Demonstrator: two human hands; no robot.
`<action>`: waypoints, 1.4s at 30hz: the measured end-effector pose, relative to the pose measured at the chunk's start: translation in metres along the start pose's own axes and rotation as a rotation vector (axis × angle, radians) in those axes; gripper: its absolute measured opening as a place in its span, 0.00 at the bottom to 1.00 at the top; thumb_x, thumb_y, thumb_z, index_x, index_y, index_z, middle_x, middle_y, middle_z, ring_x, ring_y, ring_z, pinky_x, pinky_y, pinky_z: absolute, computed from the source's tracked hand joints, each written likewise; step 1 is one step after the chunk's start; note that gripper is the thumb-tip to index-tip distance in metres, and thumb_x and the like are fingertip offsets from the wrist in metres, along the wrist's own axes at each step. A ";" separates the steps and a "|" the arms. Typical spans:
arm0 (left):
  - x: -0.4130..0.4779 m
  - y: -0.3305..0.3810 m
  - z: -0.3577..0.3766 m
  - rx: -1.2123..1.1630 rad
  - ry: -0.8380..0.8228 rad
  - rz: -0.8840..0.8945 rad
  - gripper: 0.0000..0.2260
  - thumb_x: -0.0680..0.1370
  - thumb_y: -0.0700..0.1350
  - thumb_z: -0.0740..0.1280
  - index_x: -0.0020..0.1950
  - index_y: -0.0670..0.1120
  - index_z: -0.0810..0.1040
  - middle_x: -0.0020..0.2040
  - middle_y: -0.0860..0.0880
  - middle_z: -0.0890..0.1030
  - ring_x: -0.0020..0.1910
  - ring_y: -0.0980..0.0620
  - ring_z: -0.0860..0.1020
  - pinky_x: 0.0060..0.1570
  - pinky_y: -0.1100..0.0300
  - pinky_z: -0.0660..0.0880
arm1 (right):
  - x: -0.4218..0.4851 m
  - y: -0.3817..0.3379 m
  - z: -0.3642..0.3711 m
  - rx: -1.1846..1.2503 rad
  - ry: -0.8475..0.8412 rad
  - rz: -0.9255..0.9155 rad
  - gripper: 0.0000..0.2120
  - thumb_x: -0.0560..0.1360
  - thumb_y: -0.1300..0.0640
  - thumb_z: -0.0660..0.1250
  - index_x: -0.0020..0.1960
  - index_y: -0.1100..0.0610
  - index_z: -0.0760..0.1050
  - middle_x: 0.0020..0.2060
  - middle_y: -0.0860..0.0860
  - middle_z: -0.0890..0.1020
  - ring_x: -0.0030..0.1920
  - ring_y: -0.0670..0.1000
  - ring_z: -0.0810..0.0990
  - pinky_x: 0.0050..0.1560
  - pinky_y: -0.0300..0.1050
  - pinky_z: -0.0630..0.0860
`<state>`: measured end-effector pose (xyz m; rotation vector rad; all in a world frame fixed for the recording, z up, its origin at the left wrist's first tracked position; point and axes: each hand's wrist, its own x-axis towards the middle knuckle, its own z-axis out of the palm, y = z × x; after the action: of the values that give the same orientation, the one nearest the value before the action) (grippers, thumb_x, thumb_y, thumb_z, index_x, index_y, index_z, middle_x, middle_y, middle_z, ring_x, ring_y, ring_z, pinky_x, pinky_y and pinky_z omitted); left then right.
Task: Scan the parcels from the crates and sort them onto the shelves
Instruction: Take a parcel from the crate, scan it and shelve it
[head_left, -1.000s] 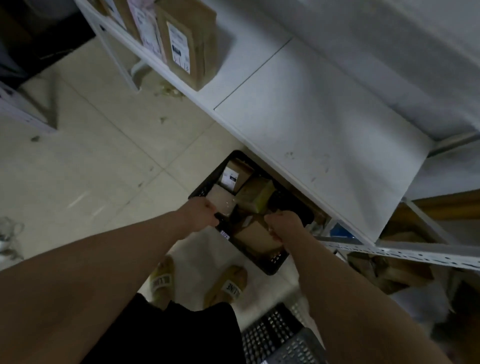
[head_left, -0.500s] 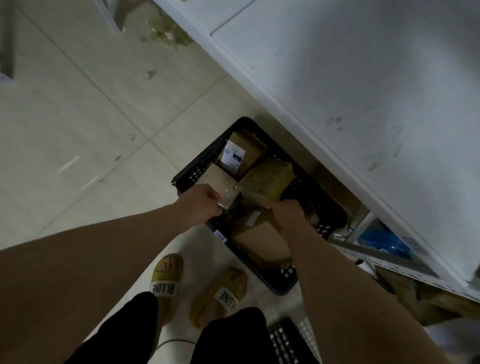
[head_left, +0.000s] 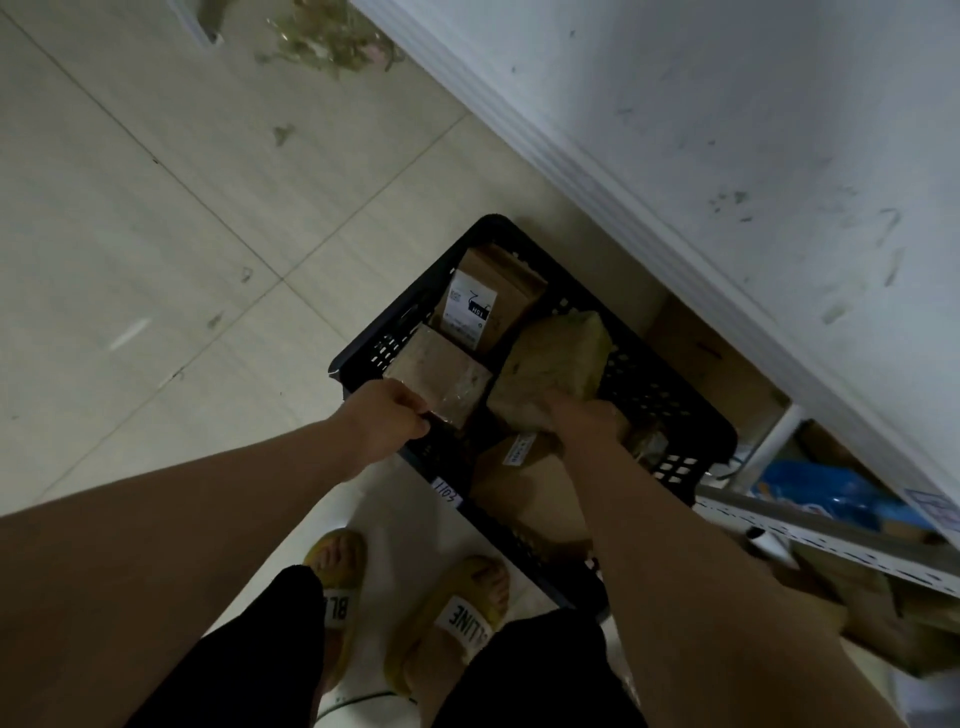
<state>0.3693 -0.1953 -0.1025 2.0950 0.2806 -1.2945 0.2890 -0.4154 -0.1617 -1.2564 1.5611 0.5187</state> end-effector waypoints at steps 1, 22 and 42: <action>-0.011 0.004 -0.002 -0.013 -0.007 -0.013 0.08 0.77 0.36 0.71 0.54 0.44 0.80 0.56 0.43 0.80 0.55 0.44 0.79 0.49 0.54 0.76 | -0.016 0.001 -0.008 0.005 -0.049 -0.001 0.46 0.78 0.38 0.66 0.81 0.62 0.49 0.74 0.61 0.67 0.70 0.61 0.70 0.72 0.54 0.68; -0.384 0.181 -0.136 -0.606 -0.312 -0.191 0.29 0.74 0.68 0.68 0.46 0.39 0.72 0.48 0.39 0.76 0.46 0.40 0.78 0.51 0.47 0.78 | -0.459 -0.035 -0.193 -0.421 -0.184 -0.772 0.41 0.68 0.70 0.75 0.70 0.43 0.61 0.63 0.54 0.67 0.59 0.57 0.73 0.45 0.44 0.79; -0.459 0.209 -0.106 -0.199 -0.648 0.346 0.26 0.69 0.24 0.65 0.66 0.35 0.77 0.60 0.35 0.83 0.61 0.36 0.81 0.60 0.47 0.79 | -0.531 0.000 -0.303 0.304 -0.030 -0.578 0.23 0.75 0.53 0.72 0.68 0.43 0.71 0.61 0.53 0.78 0.58 0.55 0.77 0.49 0.49 0.78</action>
<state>0.3239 -0.2198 0.4102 1.3857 -0.2188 -1.5645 0.1210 -0.4191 0.4263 -1.3699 1.1230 -0.0686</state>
